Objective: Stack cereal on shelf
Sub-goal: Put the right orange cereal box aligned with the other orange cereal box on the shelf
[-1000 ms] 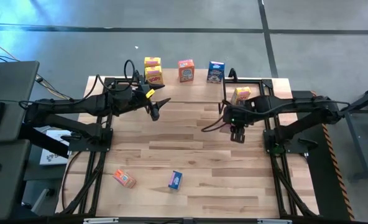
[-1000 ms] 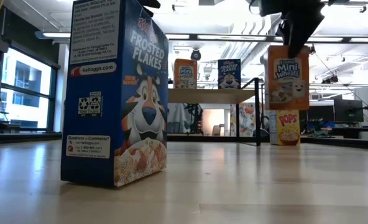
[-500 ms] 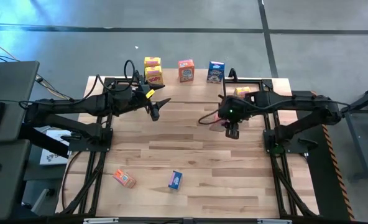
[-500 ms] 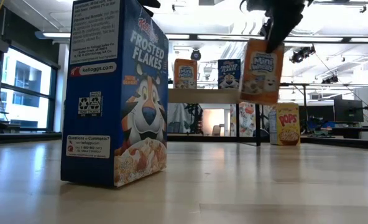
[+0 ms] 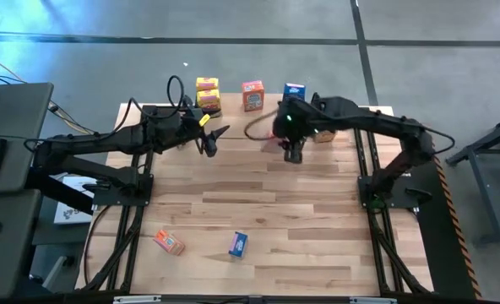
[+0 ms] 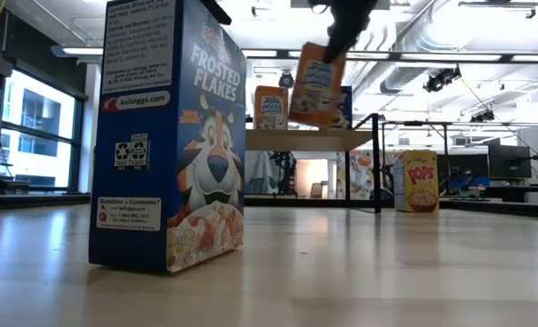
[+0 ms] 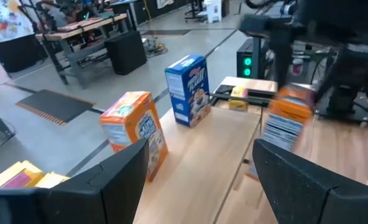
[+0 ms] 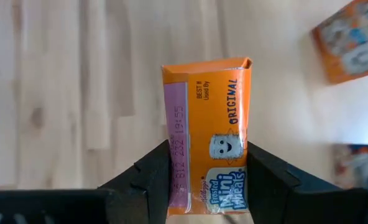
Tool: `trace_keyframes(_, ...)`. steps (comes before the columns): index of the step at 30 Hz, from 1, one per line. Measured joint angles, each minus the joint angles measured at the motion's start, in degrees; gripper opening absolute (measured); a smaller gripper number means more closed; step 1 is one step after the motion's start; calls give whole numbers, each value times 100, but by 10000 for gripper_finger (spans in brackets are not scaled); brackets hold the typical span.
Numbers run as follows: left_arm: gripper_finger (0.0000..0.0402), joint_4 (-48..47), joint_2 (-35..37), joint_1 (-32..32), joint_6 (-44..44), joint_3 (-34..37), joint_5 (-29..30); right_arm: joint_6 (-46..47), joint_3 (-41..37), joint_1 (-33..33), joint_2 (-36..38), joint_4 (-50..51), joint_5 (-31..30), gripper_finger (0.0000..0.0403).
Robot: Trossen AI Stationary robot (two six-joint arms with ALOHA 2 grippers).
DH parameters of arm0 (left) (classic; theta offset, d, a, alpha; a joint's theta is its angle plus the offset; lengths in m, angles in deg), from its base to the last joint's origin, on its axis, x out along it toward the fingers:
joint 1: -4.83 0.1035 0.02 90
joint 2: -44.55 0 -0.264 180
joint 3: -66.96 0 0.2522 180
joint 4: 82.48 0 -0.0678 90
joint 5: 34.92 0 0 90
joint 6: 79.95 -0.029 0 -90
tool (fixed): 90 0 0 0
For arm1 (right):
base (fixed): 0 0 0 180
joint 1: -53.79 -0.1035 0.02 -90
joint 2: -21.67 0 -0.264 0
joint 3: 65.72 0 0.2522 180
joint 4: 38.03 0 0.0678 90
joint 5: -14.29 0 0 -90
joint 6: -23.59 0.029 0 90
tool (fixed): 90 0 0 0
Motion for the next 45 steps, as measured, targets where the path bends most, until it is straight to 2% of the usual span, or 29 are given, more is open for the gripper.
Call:
trace_keyframes(6, 278, -340, 0, 22, 9, 0, -2, -441, 1385, 467, -887, 707, 367, 158)
trace_keyframes(17, 278, -377, 0, 22, 70, 0, -1, -1266, 3759, 828, -2302, 1791, 308, 158)
trace_keyframes(22, 278, -377, 0, 22, 276, 0, -4, -1671, 3496, 978, -2328, 1542, 131, 158)
trace_keyframes(45, 278, -334, 0, 22, 144, 0, -16, -1852, 3490, 990, -2400, 928, 216, 158)
